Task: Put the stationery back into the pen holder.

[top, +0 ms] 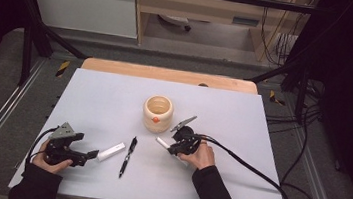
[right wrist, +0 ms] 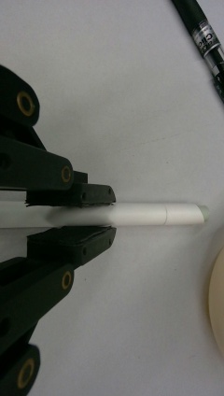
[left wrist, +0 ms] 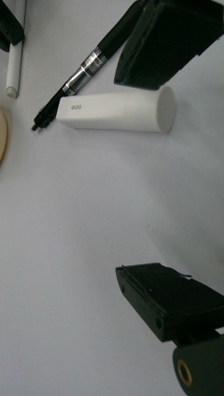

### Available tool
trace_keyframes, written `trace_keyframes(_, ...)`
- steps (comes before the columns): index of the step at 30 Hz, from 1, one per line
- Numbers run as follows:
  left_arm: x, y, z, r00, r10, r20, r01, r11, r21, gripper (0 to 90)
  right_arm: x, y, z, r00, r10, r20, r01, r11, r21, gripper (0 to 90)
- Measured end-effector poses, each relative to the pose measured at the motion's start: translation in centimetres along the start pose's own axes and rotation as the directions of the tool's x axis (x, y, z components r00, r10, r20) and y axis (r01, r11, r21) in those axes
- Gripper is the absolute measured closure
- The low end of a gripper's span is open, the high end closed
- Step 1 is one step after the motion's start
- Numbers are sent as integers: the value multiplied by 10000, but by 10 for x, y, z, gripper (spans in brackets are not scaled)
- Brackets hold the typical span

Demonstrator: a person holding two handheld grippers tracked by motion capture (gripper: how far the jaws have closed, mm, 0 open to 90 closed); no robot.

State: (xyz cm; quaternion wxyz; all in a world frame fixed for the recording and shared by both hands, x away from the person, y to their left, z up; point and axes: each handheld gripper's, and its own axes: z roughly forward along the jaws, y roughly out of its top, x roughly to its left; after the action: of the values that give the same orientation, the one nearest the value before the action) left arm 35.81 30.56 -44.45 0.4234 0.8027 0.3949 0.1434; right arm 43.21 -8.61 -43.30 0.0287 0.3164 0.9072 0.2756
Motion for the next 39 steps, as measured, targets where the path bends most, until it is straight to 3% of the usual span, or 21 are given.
trace_keyframes(16, 0, 0, 0, 10000, 0, -12, 0, 10000, -17, 75, 0, 1, -7, 9999, 37, -107, -35, 9998, 215, 794)
trace_keyframes(24, 0, 0, 0, 10000, -3, -18, 3, 10000, -21, 74, 2, 3, -28, 9999, 39, -143, -46, 9986, -530, 793)
trace_keyframes(29, 0, 0, 0, 10000, -7, -19, 7, 10000, -26, 74, 6, 2, -45, 9999, -82, -120, 66, 9923, -1239, 793)
trace_keyframes(32, 0, 0, 0, 10000, -4, -20, 4, 10000, -23, 74, 7, 1, -56, 10000, -13, -89, -2, 9855, -1698, 793)
trace_keyframes(35, 0, 0, 0, 10000, -7, -23, 7, 10000, -23, 74, 7, 0, -71, 9999, 158, 7, -151, 9661, -2576, 793)
trace_keyframes(36, 0, 0, 0, 10000, -12, -25, 12, 10000, -24, 74, 7, 0, -71, 9999, 158, 7, -151, 9661, -2576, 793)
trace_keyframes(38, 0, 0, 0, 10000, -16, -22, 16, 10000, -27, 75, 6, 0, -82, 9993, 352, 102, -298, 9423, -3335, 793)
trace_keyframes(39, 0, 0, 0, 10000, -20, -20, 20, 10000, -24, 75, 6, 0, -82, 9993, 352, 102, -298, 9423, -3335, 793)
